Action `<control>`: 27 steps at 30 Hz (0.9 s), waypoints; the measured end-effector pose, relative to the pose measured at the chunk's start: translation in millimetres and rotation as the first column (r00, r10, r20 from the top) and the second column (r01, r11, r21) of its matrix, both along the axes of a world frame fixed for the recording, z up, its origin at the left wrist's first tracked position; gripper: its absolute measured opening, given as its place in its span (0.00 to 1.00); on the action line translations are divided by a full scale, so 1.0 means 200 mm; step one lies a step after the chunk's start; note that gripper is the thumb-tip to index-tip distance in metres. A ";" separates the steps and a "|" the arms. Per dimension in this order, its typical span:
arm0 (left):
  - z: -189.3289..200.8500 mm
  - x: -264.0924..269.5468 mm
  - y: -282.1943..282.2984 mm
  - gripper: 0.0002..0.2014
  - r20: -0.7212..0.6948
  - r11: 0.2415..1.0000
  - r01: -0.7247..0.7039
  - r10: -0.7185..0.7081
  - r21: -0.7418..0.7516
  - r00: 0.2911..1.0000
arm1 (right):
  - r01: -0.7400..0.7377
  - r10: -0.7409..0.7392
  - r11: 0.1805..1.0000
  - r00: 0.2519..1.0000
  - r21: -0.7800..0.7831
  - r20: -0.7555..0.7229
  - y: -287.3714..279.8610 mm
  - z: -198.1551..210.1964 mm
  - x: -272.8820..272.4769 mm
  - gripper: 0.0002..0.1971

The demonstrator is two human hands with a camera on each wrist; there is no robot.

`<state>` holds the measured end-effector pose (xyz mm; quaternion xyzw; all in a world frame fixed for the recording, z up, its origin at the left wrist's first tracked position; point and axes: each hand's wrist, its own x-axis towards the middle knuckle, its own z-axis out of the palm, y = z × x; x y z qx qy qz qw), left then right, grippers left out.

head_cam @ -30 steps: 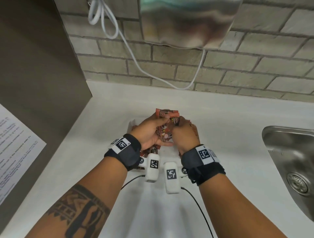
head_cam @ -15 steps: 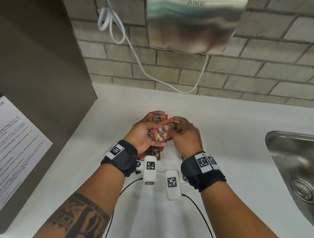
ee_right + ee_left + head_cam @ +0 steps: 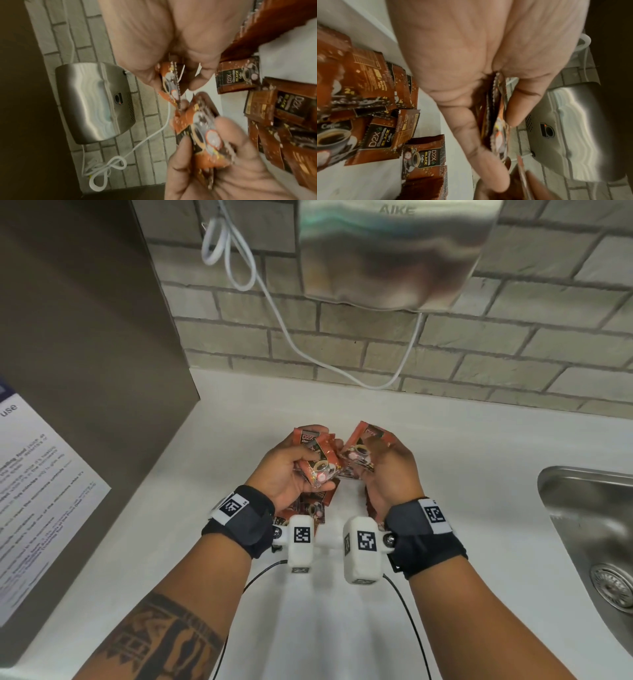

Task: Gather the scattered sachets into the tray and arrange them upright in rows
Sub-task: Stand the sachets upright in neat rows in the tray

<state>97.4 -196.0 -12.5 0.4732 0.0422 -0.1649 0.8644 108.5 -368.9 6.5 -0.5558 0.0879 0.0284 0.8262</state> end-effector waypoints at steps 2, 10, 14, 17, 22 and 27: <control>0.00 0.00 0.03 0.22 0.021 1.000 -0.002 0.002 -0.004 1.000 | -0.030 0.030 0.999 0.999 0.040 0.016 -0.02 0.02 -0.02 0.16; 0.00 -0.03 0.00 0.19 0.096 0.968 0.010 -0.035 0.251 0.995 | -0.300 0.339 0.853 0.941 -0.426 0.016 -0.02 -0.03 -0.04 0.23; 0.00 -0.03 -0.02 0.22 0.068 0.965 0.001 -0.019 0.261 0.998 | -0.386 0.420 0.840 0.907 -0.380 0.007 -0.02 -0.02 -0.07 0.22; 0.00 -0.02 0.00 0.24 -0.015 0.985 0.032 -0.030 0.168 0.999 | -0.354 0.376 0.874 0.927 -0.333 0.000 -0.02 -0.02 -0.07 0.17; 0.01 -0.01 0.05 0.17 -0.009 0.994 0.026 -0.025 0.107 1.000 | -0.292 0.286 0.927 0.956 -0.236 -0.061 -0.05 -0.02 -0.04 0.17; 0.03 -0.03 0.03 0.19 0.095 0.966 0.012 -0.038 0.260 0.995 | -0.283 0.303 0.917 0.952 -0.282 0.030 -0.03 -0.01 -0.03 0.23</control>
